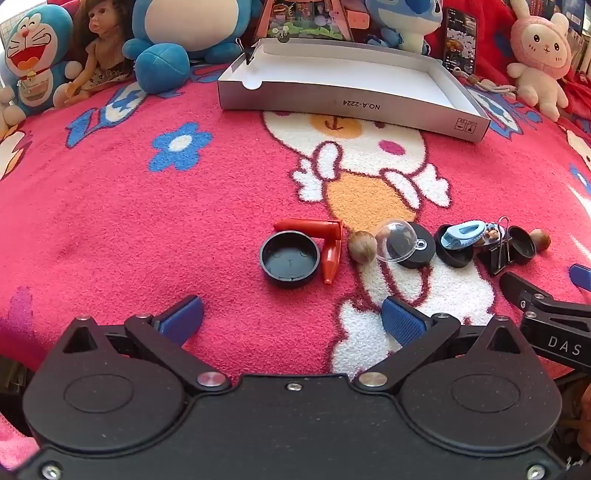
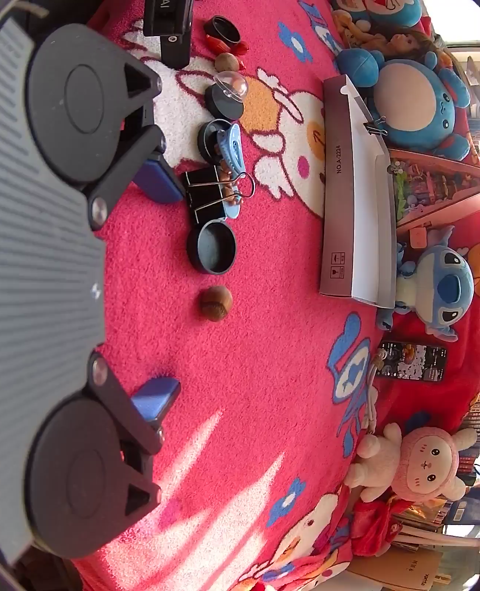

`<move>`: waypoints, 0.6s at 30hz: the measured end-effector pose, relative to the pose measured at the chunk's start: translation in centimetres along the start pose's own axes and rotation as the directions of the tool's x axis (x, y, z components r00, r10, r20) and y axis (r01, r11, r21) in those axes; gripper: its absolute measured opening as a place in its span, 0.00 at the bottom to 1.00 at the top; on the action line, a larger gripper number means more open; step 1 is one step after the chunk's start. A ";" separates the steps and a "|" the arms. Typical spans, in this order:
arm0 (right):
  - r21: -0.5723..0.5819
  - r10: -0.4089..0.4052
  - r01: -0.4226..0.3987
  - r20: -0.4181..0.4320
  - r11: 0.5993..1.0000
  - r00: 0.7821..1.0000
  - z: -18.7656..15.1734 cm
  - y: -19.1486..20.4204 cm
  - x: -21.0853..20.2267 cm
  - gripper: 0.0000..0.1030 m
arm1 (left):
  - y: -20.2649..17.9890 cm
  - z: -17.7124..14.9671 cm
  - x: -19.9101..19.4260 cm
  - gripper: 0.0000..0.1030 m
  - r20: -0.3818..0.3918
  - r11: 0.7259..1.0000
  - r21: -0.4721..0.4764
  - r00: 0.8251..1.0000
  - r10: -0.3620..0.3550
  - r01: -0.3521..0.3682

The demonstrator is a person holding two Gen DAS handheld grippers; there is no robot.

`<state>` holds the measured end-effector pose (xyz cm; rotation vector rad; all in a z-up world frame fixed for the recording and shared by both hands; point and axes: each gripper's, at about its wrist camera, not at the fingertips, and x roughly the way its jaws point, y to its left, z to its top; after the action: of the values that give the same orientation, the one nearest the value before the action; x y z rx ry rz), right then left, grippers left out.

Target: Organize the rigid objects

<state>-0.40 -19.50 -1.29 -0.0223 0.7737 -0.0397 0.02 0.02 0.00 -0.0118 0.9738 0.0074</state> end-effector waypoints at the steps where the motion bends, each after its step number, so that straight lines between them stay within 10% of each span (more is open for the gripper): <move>1: -0.002 -0.002 0.002 0.001 1.000 1.000 0.0 0.0 0.0 1.00 | 0.0 0.0 0.0 1.00 0.000 1.000 0.000 1.000 0.000 0.000; 18: -0.003 -0.002 0.002 -0.003 1.000 1.000 0.0 0.0 0.0 1.00 | 0.1 0.1 0.2 1.00 0.002 1.000 0.003 1.000 0.004 -0.004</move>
<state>-0.39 -19.46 -1.31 -0.0256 0.7769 -0.0411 0.25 0.08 -0.14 -0.0075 0.9723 0.0097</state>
